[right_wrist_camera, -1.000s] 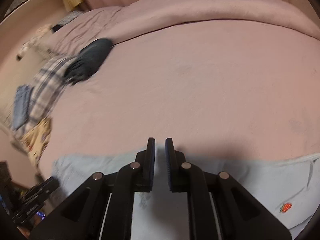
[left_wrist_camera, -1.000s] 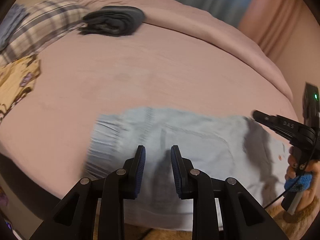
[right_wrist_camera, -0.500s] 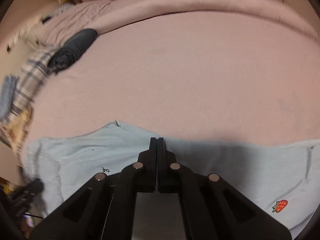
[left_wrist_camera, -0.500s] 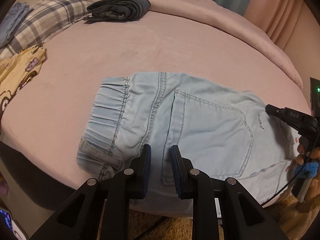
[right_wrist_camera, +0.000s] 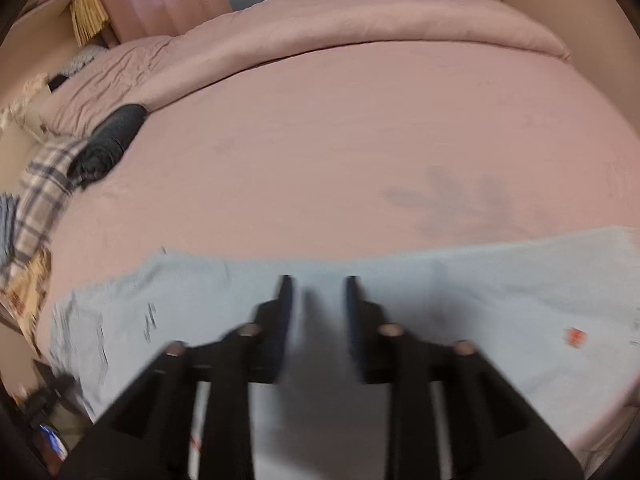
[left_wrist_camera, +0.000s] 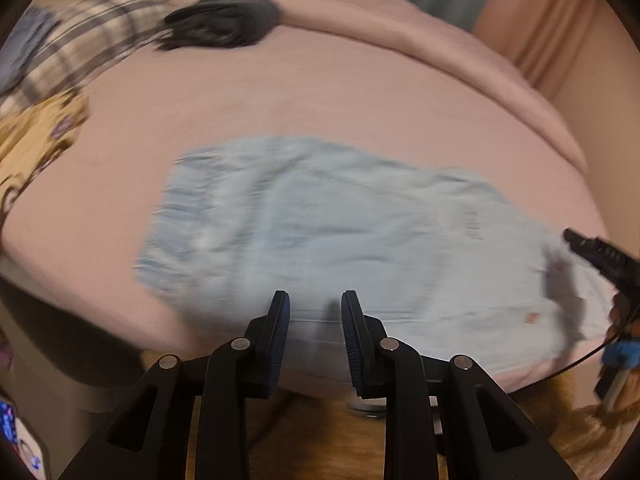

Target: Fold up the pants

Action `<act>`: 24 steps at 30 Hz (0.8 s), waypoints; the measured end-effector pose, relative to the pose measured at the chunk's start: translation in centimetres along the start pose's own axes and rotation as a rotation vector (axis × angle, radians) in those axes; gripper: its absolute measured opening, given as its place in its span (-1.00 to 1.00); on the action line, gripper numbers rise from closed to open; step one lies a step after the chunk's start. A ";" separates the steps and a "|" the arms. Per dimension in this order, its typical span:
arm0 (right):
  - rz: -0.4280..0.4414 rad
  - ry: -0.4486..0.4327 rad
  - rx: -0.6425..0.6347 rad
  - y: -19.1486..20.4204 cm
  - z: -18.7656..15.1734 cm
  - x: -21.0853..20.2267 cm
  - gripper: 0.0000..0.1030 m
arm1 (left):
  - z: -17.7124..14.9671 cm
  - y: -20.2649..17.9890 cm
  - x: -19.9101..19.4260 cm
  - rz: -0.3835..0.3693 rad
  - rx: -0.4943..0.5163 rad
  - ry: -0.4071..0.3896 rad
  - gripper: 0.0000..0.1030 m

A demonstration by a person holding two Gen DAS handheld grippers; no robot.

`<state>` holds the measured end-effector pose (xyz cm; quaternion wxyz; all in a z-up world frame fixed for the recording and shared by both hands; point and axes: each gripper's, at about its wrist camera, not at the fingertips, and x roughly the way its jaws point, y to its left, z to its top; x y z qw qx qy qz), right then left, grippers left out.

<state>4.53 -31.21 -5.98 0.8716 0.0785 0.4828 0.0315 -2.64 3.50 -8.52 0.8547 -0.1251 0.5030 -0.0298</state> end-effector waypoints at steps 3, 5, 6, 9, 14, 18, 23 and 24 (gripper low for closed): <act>0.058 0.012 -0.015 -1.2 -2.6 -2.2 -0.28 | -0.5 -3.0 -0.2 -0.067 0.060 0.003 -0.52; 0.074 0.026 0.011 -2.3 -4.3 -3.0 -0.25 | -1.0 -4.9 0.3 -0.102 0.101 0.023 -0.52; 0.078 0.037 0.030 -2.9 -5.3 -3.3 -0.18 | -1.2 -5.6 0.6 -0.116 0.116 0.033 -0.52; 0.071 0.076 0.038 -4.0 -7.4 -2.5 -0.16 | -2.1 -7.4 2.4 -0.105 0.162 0.075 -0.51; 0.036 0.067 0.028 -3.8 -9.3 -1.5 -0.26 | -3.5 -7.9 3.7 -0.037 0.186 0.106 -0.52; 0.013 0.080 0.009 -3.8 -9.7 -1.7 -0.27 | -4.4 -7.5 3.3 -0.034 0.169 0.121 -0.52; 0.017 0.094 0.041 -4.5 -10.5 -2.7 -0.28 | -5.8 -6.7 2.5 -0.045 0.150 0.123 -0.52; 0.009 0.102 0.043 -4.5 -10.4 -2.6 -0.25 | -6.0 -6.7 2.3 -0.041 0.154 0.121 -0.52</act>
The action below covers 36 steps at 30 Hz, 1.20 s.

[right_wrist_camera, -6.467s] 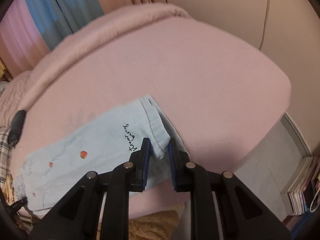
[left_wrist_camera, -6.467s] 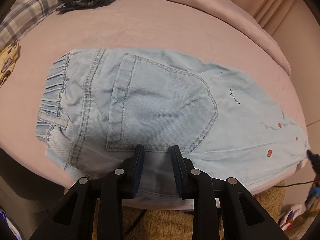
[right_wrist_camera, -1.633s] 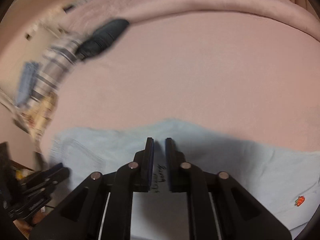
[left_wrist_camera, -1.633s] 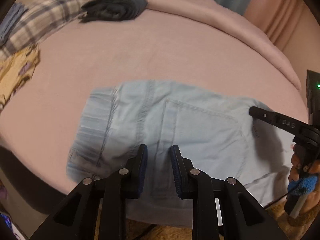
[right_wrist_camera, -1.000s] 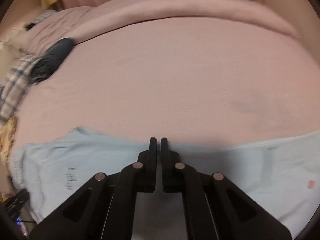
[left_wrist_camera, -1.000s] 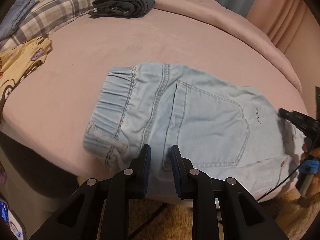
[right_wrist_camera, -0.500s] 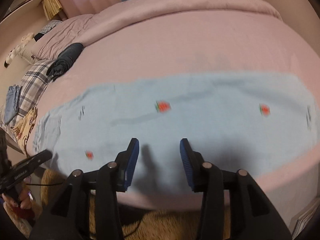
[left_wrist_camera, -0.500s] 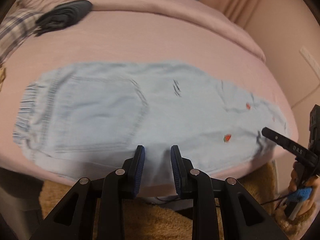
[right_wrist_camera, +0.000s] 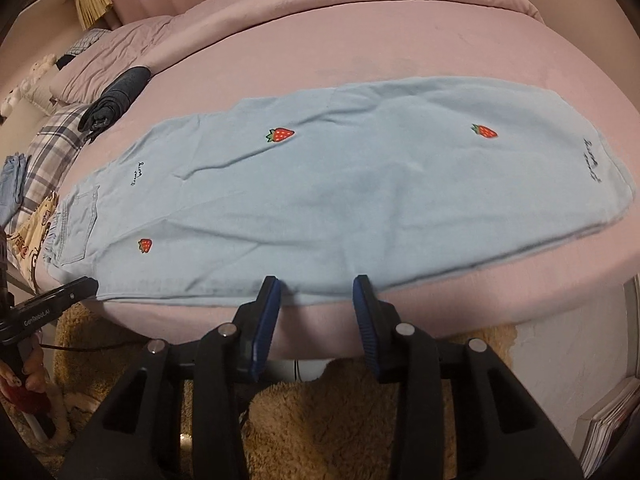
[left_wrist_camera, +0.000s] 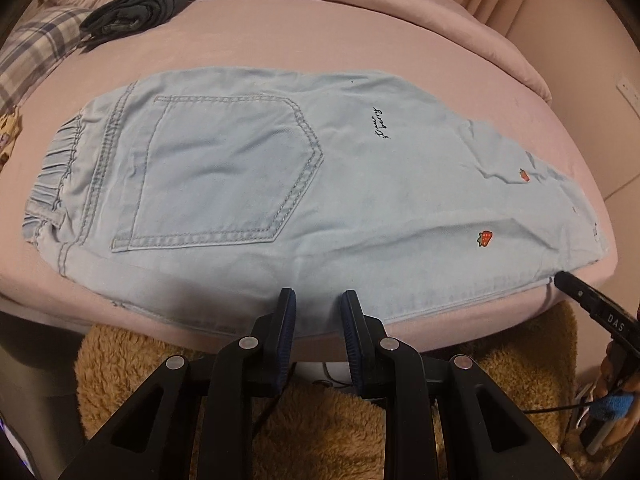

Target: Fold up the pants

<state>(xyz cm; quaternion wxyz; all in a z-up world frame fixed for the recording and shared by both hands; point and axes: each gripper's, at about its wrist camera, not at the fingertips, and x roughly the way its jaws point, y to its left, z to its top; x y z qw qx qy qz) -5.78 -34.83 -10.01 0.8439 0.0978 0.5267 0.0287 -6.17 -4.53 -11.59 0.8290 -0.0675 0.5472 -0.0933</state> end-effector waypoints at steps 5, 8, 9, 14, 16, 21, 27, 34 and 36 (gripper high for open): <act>-0.036 -0.037 0.046 -2.1 -0.7 -1.3 -0.23 | 0.7 -0.7 -0.1 0.038 0.035 -0.009 -0.52; -0.032 -0.066 0.075 -3.0 -0.3 -1.9 -0.22 | 0.8 -1.3 -0.2 0.026 0.041 -0.004 -0.51; -0.036 -0.071 0.086 -3.4 -0.2 -2.0 -0.21 | 0.9 -1.3 -0.3 -0.001 0.033 0.000 -0.51; -0.029 -0.077 0.140 -4.4 0.3 -1.8 -0.13 | 1.1 -1.7 -1.1 -0.071 0.034 -0.026 -0.51; 0.002 -0.068 0.157 -4.5 0.6 -1.0 -0.11 | 1.3 -1.8 -0.9 -0.067 0.040 -0.024 -0.52; 0.014 -0.067 0.229 -6.3 -0.1 -0.8 -0.11 | 1.6 -2.0 0.6 -0.051 0.031 0.011 -0.52; -0.054 -0.126 0.211 -5.7 0.1 -1.0 -0.49 | 1.8 -1.7 1.0 -0.059 0.025 0.022 -0.52; -0.052 -0.219 0.177 -5.2 -0.5 -4.4 -0.84 | 1.8 -1.5 0.4 -0.049 0.010 0.039 -0.52; -0.060 -0.213 0.168 -5.3 -0.5 -4.5 -0.84 | 1.9 -1.2 0.1 -0.059 0.000 0.044 -0.52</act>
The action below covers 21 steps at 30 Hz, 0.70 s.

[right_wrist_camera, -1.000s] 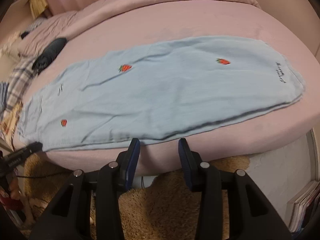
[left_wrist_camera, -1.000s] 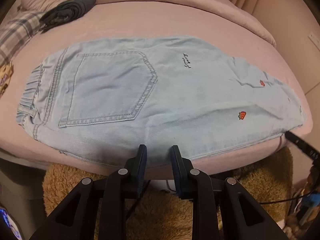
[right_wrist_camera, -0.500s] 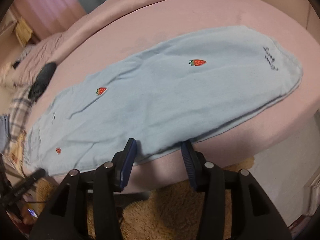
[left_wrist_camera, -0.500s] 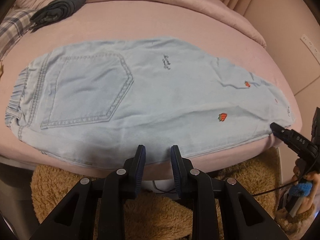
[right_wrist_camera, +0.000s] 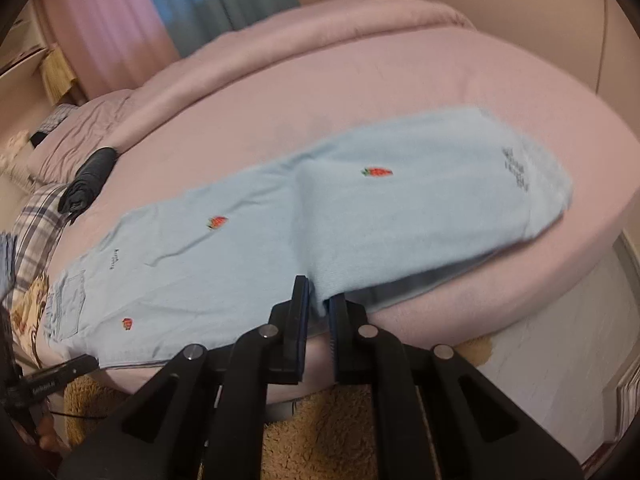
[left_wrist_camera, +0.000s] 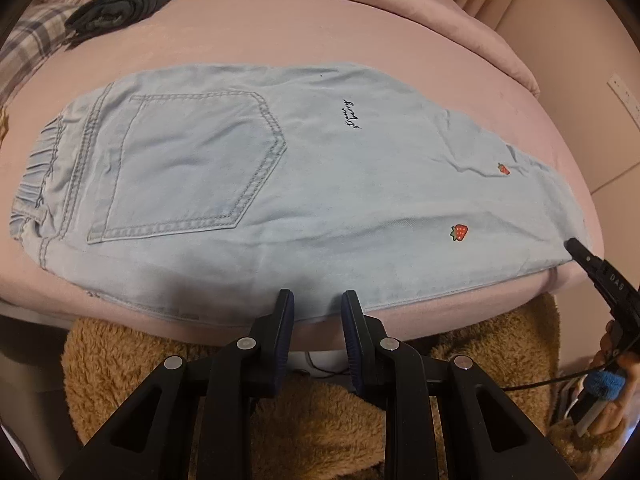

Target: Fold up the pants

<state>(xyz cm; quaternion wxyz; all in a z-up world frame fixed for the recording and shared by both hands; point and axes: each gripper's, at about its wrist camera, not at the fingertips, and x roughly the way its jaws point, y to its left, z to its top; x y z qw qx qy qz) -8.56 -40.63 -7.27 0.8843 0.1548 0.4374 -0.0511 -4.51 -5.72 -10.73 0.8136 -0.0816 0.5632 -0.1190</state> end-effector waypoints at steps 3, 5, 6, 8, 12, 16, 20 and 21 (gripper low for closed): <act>-0.024 0.078 0.029 -0.9 -0.4 2.0 -0.81 | 0.2 0.1 -0.5 -0.006 -0.007 0.010 -0.52; -0.046 0.098 0.028 -0.9 -0.8 3.2 -0.81 | 0.3 0.0 -0.9 0.001 0.009 0.009 -0.52; -0.042 0.089 0.030 -1.0 -0.9 3.1 -0.75 | 0.5 -0.4 -1.2 0.003 0.025 0.003 -0.52; -0.049 0.092 0.034 -1.4 -0.5 2.6 -0.59 | 0.9 -1.0 -1.5 -0.003 0.047 -0.008 -0.52; -0.069 0.063 0.101 -4.0 0.4 2.3 -0.32 | 2.0 -2.0 -1.3 -0.006 0.085 -0.021 -0.52; -0.077 0.031 0.196 -7.1 1.5 1.9 -0.33 | 2.6 -2.8 -0.3 0.006 0.112 -0.009 -0.51; -0.248 -0.042 0.224 -10.3 2.5 0.7 -0.32 | 2.8 -3.2 0.9 0.024 0.124 0.020 -0.52; -0.263 -0.057 0.242 -11.6 2.8 0.6 -0.36 | 2.7 -3.3 1.2 0.028 0.124 0.026 -0.51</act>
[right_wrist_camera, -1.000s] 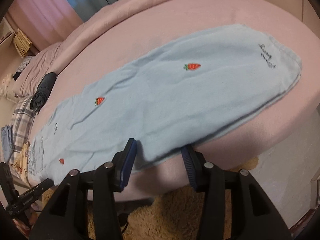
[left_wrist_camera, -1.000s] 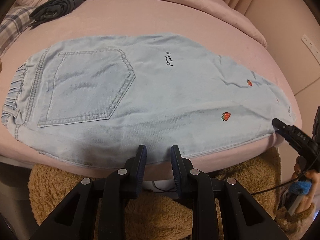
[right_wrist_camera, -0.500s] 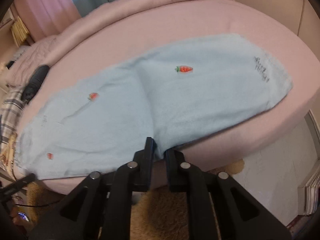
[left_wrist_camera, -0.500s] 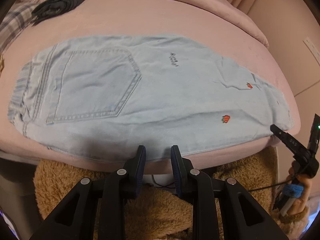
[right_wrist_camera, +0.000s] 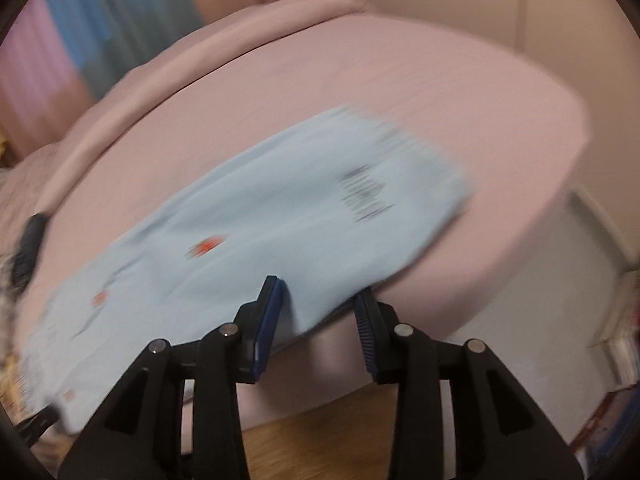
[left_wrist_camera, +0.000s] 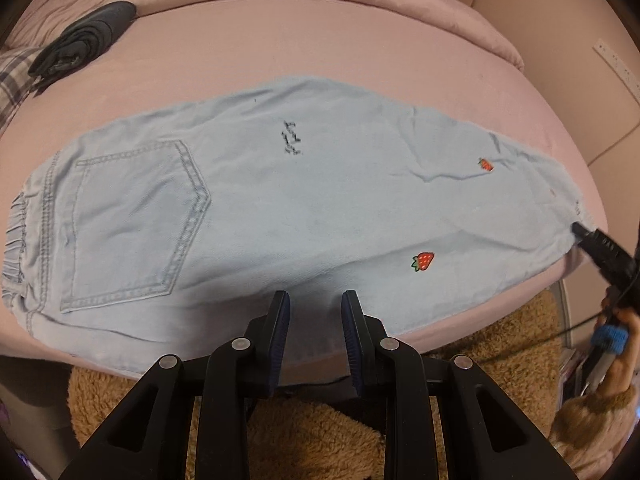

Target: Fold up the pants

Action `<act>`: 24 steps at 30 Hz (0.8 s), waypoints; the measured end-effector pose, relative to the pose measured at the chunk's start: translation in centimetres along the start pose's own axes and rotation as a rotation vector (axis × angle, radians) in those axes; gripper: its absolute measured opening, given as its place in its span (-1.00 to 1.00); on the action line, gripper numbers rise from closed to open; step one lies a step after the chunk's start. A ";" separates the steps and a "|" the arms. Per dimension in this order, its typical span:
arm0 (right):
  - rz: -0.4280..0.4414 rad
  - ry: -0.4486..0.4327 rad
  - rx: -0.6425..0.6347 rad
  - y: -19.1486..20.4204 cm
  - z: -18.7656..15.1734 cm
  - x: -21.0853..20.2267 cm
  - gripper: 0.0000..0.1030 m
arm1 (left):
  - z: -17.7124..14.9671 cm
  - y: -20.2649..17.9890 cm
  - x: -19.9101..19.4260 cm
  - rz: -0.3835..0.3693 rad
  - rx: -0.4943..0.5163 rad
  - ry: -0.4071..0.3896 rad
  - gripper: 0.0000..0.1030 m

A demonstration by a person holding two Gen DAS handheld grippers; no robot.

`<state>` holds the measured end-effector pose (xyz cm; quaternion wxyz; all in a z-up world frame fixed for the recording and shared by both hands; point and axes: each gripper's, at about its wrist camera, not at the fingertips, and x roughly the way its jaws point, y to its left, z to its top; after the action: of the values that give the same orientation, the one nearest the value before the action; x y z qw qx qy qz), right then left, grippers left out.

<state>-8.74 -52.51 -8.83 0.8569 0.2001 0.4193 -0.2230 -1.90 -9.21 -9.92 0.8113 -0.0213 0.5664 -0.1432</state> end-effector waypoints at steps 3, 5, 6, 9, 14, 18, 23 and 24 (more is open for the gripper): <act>0.052 0.006 0.048 -2.7 1.1 0.6 -0.77 | 0.0 -0.1 0.4 0.012 0.002 0.011 -0.51; 0.053 -0.002 0.053 -3.4 1.7 0.6 -0.87 | 0.0 -0.2 0.4 0.018 0.005 0.012 -0.51; 0.051 -0.008 0.049 -3.8 2.1 0.4 -0.88 | 0.1 -0.2 0.4 0.020 0.005 0.013 -0.51; 0.019 -0.021 0.041 -3.9 2.6 -0.1 -0.88 | 0.3 -0.5 0.3 0.026 0.004 0.014 -0.51; 0.035 -0.003 0.071 -4.3 2.6 0.3 -0.89 | 0.9 -1.0 -1.8 -0.136 -0.025 -0.021 -0.52; -0.022 -0.022 0.016 -2.9 2.3 0.1 -0.89 | 1.4 -2.1 -2.1 -0.068 0.019 -0.078 -0.51; -0.006 -0.019 0.053 -3.7 2.0 0.4 -0.89 | 1.4 -1.6 2.1 0.012 -0.018 -0.021 -0.52; -0.013 -0.020 0.041 -3.5 2.1 0.3 -0.86 | 1.3 -1.9 2.0 0.020 -0.007 -0.040 -0.51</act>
<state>-9.17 -56.54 -8.46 0.8553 0.2126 0.4074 -0.2392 -0.47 -11.67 -10.87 0.8239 -0.0215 0.5507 -0.1324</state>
